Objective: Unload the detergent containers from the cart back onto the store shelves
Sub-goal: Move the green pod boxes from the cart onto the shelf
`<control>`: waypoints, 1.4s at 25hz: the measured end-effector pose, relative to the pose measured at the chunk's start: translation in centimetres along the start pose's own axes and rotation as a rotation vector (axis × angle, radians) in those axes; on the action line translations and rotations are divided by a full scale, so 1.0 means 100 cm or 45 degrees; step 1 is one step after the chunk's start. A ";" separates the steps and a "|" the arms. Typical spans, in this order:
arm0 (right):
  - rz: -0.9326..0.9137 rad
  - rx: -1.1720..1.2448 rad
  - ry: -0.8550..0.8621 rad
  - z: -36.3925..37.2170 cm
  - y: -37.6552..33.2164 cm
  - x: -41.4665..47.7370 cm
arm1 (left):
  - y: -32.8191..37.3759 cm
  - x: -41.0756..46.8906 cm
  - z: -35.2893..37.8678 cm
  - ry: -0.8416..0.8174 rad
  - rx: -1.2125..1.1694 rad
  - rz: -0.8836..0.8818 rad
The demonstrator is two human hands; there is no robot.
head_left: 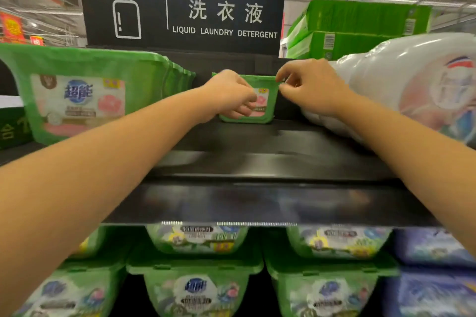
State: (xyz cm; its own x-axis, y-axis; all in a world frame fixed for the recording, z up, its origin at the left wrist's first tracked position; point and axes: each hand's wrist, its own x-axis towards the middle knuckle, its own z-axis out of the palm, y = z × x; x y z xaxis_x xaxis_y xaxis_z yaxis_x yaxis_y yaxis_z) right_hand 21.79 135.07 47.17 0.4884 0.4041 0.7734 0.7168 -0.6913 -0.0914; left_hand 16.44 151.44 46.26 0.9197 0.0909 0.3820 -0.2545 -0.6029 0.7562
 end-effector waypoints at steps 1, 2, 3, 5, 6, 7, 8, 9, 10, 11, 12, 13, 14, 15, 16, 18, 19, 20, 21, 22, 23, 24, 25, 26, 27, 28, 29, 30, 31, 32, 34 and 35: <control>-0.079 0.031 0.049 -0.012 -0.005 -0.017 | 0.002 -0.019 -0.003 0.032 0.089 0.135; -0.141 0.081 0.080 -0.025 -0.013 -0.039 | 0.004 -0.039 -0.006 0.085 0.160 0.277; -0.193 0.146 0.101 -0.035 -0.020 -0.061 | 0.004 -0.060 -0.009 0.141 0.192 0.412; -0.184 0.269 0.119 -0.056 -0.035 -0.104 | 0.004 -0.103 -0.014 0.164 0.029 0.575; -0.152 0.307 0.157 -0.065 -0.041 -0.125 | 0.001 -0.125 -0.014 0.135 -0.131 0.609; -0.125 0.327 0.220 -0.072 -0.048 -0.145 | -0.003 -0.144 -0.013 0.118 -0.272 0.641; -0.114 0.341 0.290 -0.079 -0.055 -0.166 | -0.008 -0.163 -0.009 0.095 -0.378 0.660; -0.104 0.366 0.351 -0.082 -0.063 -0.185 | -0.014 -0.181 -0.003 0.056 -0.451 0.671; -0.077 0.404 0.383 -0.083 -0.070 -0.207 | -0.022 -0.198 0.006 0.004 -0.496 0.667; -0.041 0.453 0.386 -0.082 -0.077 -0.228 | -0.031 -0.213 0.016 -0.046 -0.521 0.646; 0.012 0.506 0.366 -0.079 -0.082 -0.249 | -0.040 -0.225 0.027 -0.099 -0.536 0.605; 0.080 0.544 0.330 -0.075 -0.086 -0.270 | -0.051 -0.236 0.038 -0.162 -0.556 0.553; 0.172 0.569 0.287 -0.069 -0.087 -0.291 | -0.064 -0.244 0.050 -0.221 -0.586 0.486; 0.286 0.571 0.243 -0.062 -0.088 -0.315 | -0.078 -0.252 0.065 -0.288 -0.626 0.397; 0.399 0.567 0.206 -0.056 -0.089 -0.340 | -0.093 -0.259 0.080 -0.348 -0.662 0.301; 0.622 0.565 0.144 -0.045 -0.091 -0.392 | -0.121 -0.276 0.107 -0.457 -0.696 0.135; 0.737 0.579 0.112 -0.041 -0.094 -0.418 | -0.134 -0.286 0.121 -0.523 -0.705 0.081; 0.858 0.587 0.093 -0.038 -0.099 -0.446 | -0.147 -0.298 0.136 -0.600 -0.710 0.035; 0.968 0.595 0.087 -0.035 -0.104 -0.471 | -0.159 -0.309 0.150 -0.670 -0.713 -0.017; 1.082 0.594 0.085 -0.034 -0.110 -0.496 | -0.171 -0.321 0.163 -0.729 -0.704 -0.072; 1.198 0.579 0.080 -0.034 -0.117 -0.520 | -0.181 -0.333 0.178 -0.788 -0.687 -0.136; 1.308 0.556 0.066 -0.035 -0.124 -0.543 | -0.190 -0.346 0.193 -0.845 -0.668 -0.194; 1.418 0.525 0.065 -0.039 -0.132 -0.566 | -0.196 -0.360 0.208 -0.917 -0.656 -0.258; 1.527 0.510 0.081 -0.043 -0.140 -0.587 | -0.199 -0.373 0.223 -0.976 -0.649 -0.328; 1.637 0.520 0.103 -0.049 -0.149 -0.607 | -0.200 -0.386 0.237 -1.029 -0.653 -0.402; 1.738 0.517 0.115 -0.056 -0.157 -0.628 | -0.199 -0.399 0.251 -1.085 -0.625 -0.443; 1.810 0.501 0.120 -0.064 -0.165 -0.647 | -0.196 -0.412 0.264 -1.135 -0.595 -0.439; 1.877 0.473 0.131 -0.076 -0.173 -0.668 | -0.189 -0.427 0.279 -1.198 -0.554 -0.427; 1.935 0.462 0.163 -0.089 -0.179 -0.686 | -0.178 -0.441 0.291 -1.247 -0.547 -0.442; 1.990 0.460 0.208 -0.103 -0.186 -0.703 | -0.167 -0.454 0.303 -1.289 -0.540 -0.462; 2.082 0.415 0.256 -0.132 -0.197 -0.737 | -0.142 -0.480 0.328 -1.371 -0.522 -0.436; 2.118 0.392 0.261 -0.151 -0.201 -0.755 | -0.127 -0.497 0.344 -1.407 -0.498 -0.394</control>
State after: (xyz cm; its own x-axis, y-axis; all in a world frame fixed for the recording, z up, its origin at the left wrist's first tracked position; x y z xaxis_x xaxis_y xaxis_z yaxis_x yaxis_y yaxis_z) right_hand -36.95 109.43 0.08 0.7046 -0.6762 -0.2153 -0.3884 -0.1135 -0.9145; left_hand -15.75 127.34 -0.58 0.6682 -0.6519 -0.3585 0.1237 -0.3778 0.9176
